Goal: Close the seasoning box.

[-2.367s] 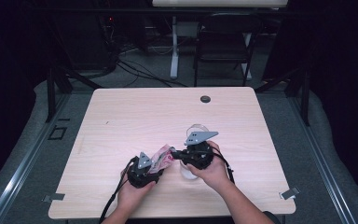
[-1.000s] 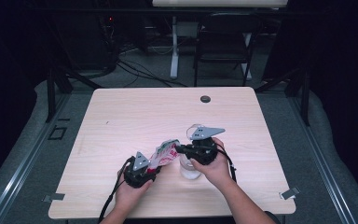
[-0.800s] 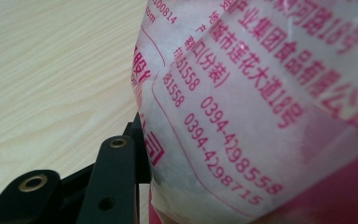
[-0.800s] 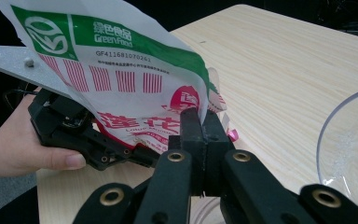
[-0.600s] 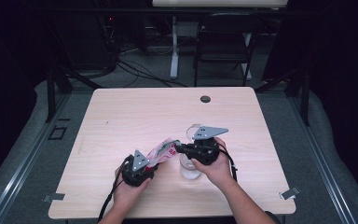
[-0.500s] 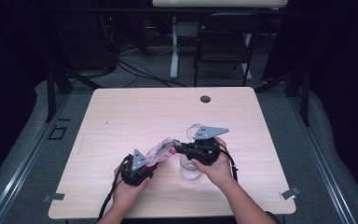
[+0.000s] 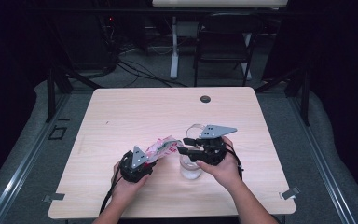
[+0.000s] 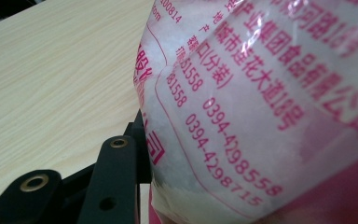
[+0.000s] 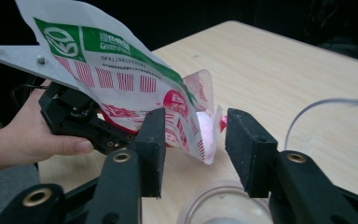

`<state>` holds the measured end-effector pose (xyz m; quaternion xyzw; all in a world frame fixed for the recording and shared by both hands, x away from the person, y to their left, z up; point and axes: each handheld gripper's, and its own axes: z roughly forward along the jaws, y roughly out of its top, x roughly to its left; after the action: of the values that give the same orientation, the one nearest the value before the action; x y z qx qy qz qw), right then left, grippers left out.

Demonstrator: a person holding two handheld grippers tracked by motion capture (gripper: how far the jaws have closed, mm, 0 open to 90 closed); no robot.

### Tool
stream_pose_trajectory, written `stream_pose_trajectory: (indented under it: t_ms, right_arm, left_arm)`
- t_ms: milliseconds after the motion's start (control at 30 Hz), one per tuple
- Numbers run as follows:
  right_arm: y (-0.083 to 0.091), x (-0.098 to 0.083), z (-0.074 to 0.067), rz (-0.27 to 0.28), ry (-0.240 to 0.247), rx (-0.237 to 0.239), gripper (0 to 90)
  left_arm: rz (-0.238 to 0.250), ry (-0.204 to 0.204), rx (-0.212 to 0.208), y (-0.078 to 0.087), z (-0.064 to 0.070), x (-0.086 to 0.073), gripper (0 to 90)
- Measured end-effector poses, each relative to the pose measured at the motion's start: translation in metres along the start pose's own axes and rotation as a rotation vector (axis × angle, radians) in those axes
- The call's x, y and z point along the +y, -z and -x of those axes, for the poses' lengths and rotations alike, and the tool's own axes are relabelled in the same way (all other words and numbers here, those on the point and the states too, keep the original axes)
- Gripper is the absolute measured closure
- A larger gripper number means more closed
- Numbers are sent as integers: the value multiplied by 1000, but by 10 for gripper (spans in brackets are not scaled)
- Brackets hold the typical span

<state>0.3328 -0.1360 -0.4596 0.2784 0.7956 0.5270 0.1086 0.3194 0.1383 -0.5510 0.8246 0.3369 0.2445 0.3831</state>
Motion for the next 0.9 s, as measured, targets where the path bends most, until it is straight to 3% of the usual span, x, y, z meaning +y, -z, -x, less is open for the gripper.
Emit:
stream_pose_trajectory:
  t_ms: [267,433,900]
  right_arm:
    - [9,0,2,5,33,-17,565]
    - [13,-2,3,-19,76,-35,578]
    - [22,0,0,-23,120,-42,587]
  left_arm:
    - [6,-16,17,0,-3,5,601]
    - [15,-45,39,0,-1,9,601]
    - [1,-134,85,-1,5,15,602]
